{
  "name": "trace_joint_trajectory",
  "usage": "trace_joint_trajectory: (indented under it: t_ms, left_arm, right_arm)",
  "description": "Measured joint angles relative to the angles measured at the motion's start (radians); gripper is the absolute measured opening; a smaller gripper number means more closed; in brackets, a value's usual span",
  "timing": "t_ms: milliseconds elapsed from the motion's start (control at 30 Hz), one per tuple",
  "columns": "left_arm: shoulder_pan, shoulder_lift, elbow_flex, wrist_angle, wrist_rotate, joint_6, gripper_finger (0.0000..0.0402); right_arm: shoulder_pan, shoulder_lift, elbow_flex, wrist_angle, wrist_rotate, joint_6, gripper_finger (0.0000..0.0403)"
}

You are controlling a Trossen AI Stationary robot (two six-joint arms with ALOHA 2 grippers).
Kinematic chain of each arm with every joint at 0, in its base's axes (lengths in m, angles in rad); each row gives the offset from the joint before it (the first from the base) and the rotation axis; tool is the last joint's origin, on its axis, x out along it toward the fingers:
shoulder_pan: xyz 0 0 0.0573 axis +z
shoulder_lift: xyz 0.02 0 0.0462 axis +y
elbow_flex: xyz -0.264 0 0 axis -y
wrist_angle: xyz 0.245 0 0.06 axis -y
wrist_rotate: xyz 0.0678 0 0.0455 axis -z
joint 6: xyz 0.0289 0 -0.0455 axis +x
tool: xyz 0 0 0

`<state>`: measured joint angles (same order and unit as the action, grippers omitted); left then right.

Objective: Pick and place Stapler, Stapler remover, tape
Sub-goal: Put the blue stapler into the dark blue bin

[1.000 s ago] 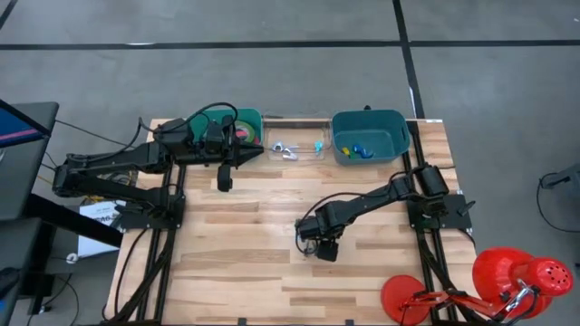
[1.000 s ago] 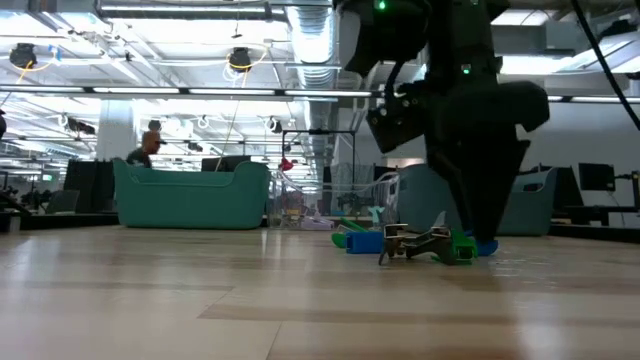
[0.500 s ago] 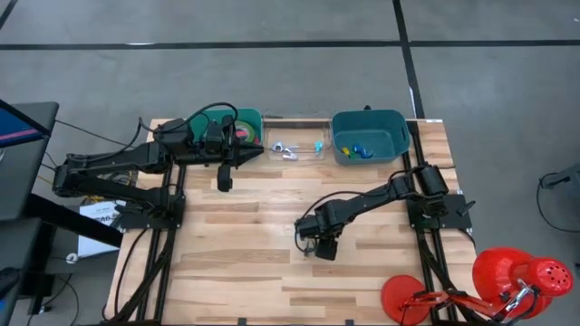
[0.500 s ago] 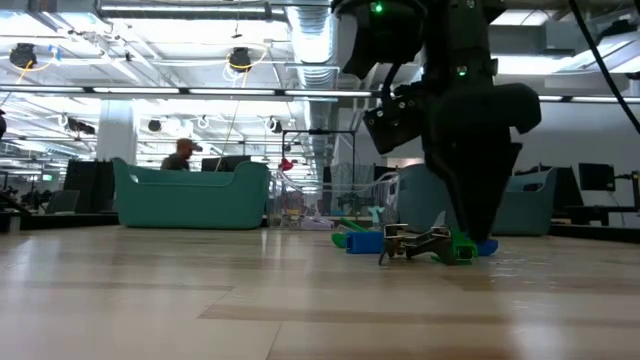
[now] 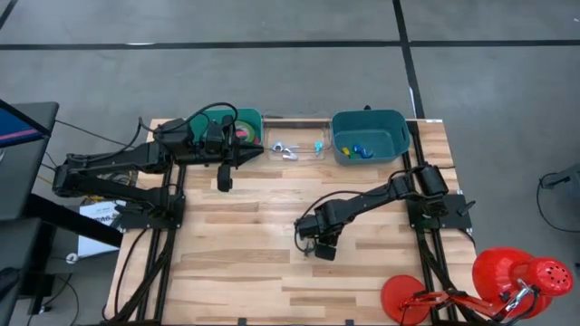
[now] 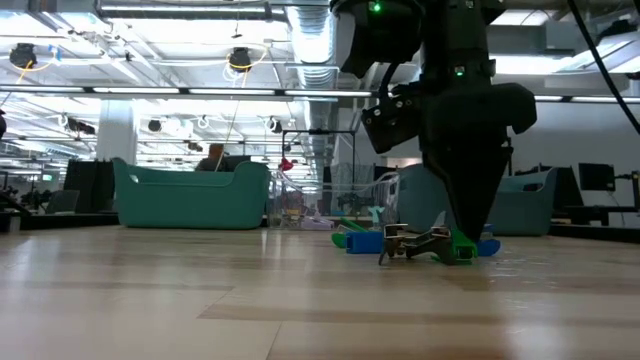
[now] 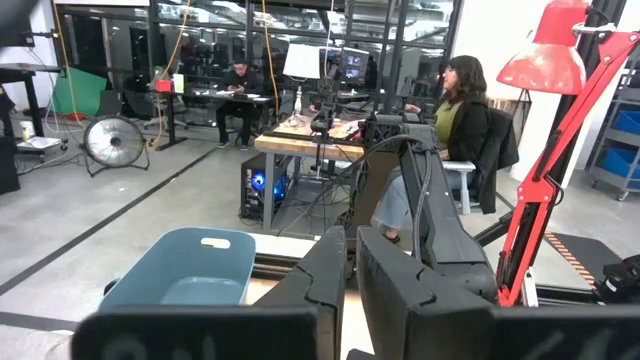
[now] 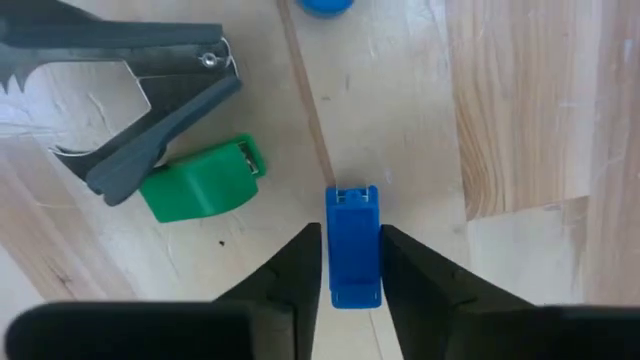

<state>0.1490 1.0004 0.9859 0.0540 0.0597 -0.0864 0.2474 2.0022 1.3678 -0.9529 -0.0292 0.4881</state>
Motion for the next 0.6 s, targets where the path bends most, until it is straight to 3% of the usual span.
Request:
trace_joint_trajectory:
  t_ms: [600]
  left_arm:
    - [0.000, 0.000, 0.000, 0.000, 0.000, 0.000, 0.0021]
  right_arm:
    - [0.000, -0.003, -0.001, -0.001, -0.001, -0.027, 0.0069]
